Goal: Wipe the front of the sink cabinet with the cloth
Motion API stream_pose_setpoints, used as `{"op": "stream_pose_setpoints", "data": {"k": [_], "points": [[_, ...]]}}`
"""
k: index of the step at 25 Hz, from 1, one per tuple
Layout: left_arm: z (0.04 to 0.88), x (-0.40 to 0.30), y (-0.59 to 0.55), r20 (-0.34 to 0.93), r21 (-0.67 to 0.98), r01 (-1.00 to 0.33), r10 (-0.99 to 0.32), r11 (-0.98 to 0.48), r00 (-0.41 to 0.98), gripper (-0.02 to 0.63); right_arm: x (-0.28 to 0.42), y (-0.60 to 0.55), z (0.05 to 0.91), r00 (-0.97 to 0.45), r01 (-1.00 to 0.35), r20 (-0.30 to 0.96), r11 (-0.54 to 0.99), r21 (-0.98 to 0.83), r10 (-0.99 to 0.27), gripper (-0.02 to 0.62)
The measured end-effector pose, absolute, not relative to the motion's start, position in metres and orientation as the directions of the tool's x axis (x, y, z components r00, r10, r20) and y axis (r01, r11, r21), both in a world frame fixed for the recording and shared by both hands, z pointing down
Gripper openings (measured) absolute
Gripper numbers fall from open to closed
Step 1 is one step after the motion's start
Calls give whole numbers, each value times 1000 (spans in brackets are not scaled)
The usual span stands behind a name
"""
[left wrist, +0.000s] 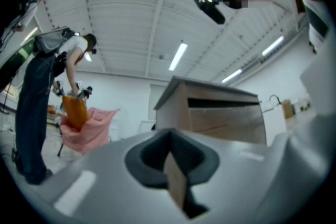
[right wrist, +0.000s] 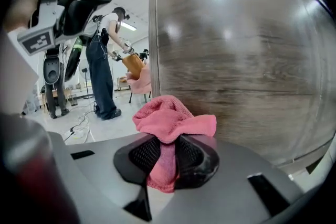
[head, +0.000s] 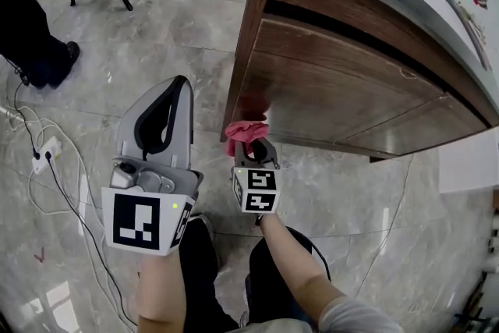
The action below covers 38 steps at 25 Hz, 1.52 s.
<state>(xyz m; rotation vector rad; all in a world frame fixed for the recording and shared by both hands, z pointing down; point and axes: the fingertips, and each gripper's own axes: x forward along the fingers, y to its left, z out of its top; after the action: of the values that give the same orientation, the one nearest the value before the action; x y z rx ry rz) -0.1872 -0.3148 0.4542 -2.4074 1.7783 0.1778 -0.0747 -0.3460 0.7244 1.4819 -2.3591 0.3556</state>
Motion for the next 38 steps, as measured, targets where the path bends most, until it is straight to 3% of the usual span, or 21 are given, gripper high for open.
{"op": "stream_pose_setpoints", "data": {"k": [15, 25, 38], "points": [[469, -166, -314, -6, 42, -918, -919, -395, 395, 5, -40, -322, 588, -403, -894, 341, 445, 53, -849, 64], [361, -144, -270, 74, 61, -895, -892, -442, 446, 5, -10, -270, 444, -370, -911, 372, 412, 37, -851, 64], [210, -135, -227, 78, 47, -896, -892, -442, 445, 5, 38, -227, 268, -294, -944, 317, 327, 55, -902, 64]]}}
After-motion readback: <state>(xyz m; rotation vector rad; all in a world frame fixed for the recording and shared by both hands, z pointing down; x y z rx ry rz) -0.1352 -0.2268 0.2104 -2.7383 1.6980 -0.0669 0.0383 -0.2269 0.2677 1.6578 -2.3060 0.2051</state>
